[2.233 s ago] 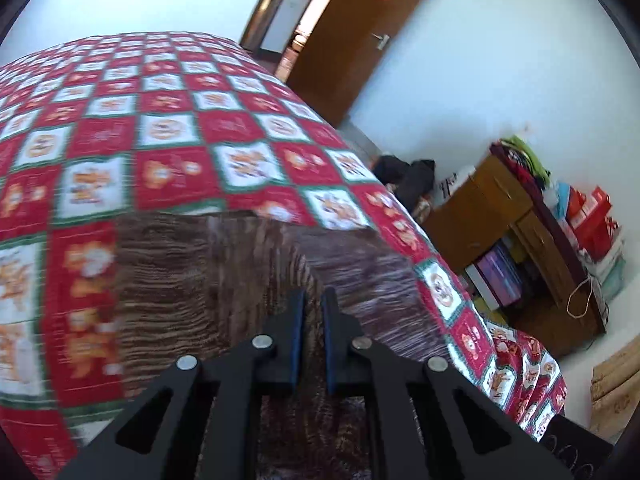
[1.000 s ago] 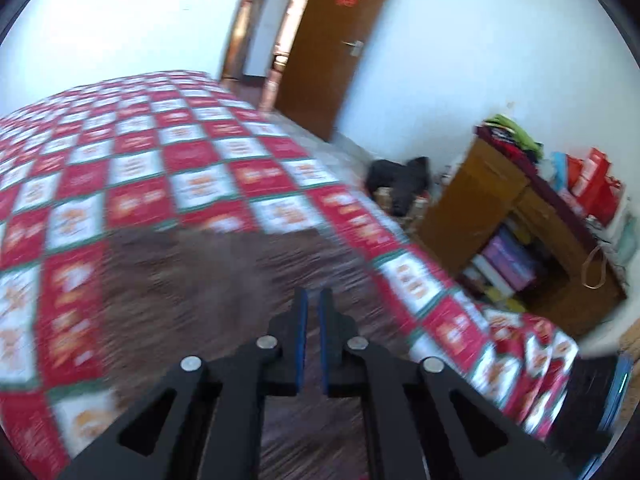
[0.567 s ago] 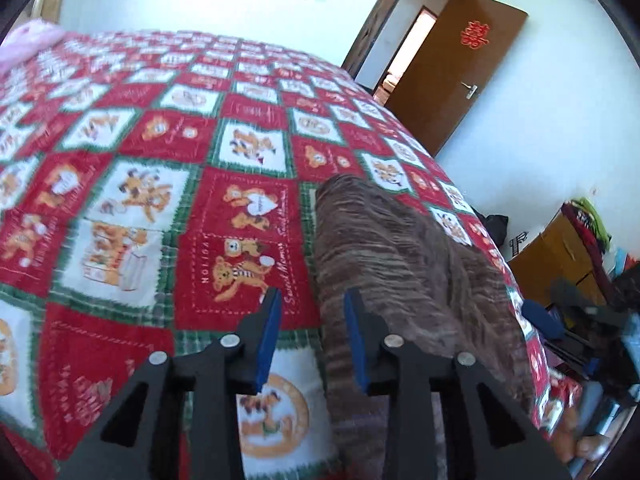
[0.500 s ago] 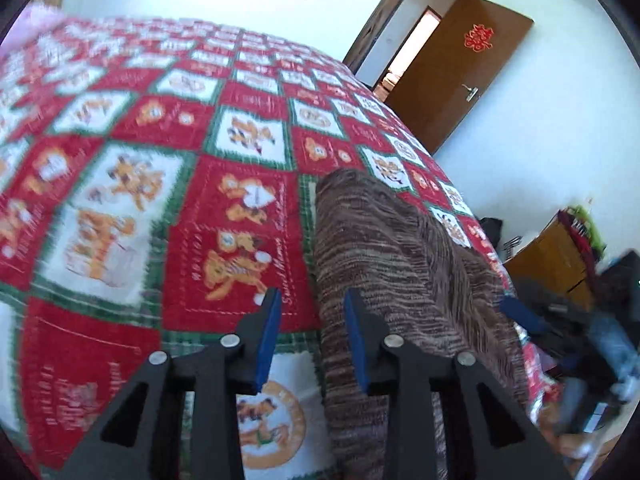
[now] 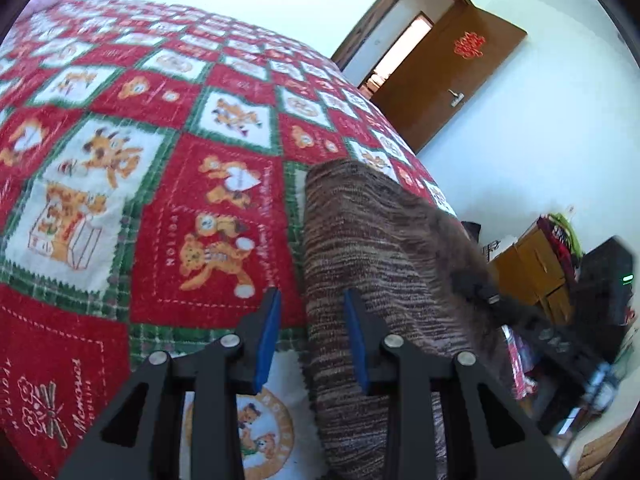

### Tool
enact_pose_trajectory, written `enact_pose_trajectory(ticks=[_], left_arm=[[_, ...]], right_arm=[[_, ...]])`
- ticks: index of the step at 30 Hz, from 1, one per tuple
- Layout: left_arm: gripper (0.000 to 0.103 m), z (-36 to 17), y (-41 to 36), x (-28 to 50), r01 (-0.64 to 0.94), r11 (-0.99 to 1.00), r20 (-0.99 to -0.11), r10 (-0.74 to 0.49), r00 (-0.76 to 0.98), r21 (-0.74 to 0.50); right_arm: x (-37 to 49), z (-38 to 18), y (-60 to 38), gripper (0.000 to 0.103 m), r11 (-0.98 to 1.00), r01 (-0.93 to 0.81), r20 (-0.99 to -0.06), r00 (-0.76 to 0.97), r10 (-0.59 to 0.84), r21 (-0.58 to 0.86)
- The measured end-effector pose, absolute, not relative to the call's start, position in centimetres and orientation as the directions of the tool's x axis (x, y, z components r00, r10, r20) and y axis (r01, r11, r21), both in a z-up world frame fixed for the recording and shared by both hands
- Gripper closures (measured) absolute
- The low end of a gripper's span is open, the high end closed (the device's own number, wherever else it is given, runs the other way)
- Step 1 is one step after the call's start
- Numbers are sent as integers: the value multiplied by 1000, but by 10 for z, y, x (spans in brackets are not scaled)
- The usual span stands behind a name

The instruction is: Fold small clothes

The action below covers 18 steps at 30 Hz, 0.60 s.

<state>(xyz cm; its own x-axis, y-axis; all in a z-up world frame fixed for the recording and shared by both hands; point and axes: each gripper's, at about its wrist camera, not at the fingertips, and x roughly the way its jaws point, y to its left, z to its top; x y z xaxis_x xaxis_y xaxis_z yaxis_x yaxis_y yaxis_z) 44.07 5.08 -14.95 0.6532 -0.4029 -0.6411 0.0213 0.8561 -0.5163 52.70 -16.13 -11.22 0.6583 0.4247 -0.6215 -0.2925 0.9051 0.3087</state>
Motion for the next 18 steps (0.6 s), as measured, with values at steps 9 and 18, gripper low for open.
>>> enact_pose_trajectory(ticks=[9,18], left_arm=[[41,-121,8,449,117,905,-635,-374,676,-409],[30,-133,-22,444,143,961,-692,-269,670,-235]], right_arm=[[520,-75,-212,93,971,-219,-633,740,229,95],[541,-126,-260,76,966,-144,-739,623,257,215]])
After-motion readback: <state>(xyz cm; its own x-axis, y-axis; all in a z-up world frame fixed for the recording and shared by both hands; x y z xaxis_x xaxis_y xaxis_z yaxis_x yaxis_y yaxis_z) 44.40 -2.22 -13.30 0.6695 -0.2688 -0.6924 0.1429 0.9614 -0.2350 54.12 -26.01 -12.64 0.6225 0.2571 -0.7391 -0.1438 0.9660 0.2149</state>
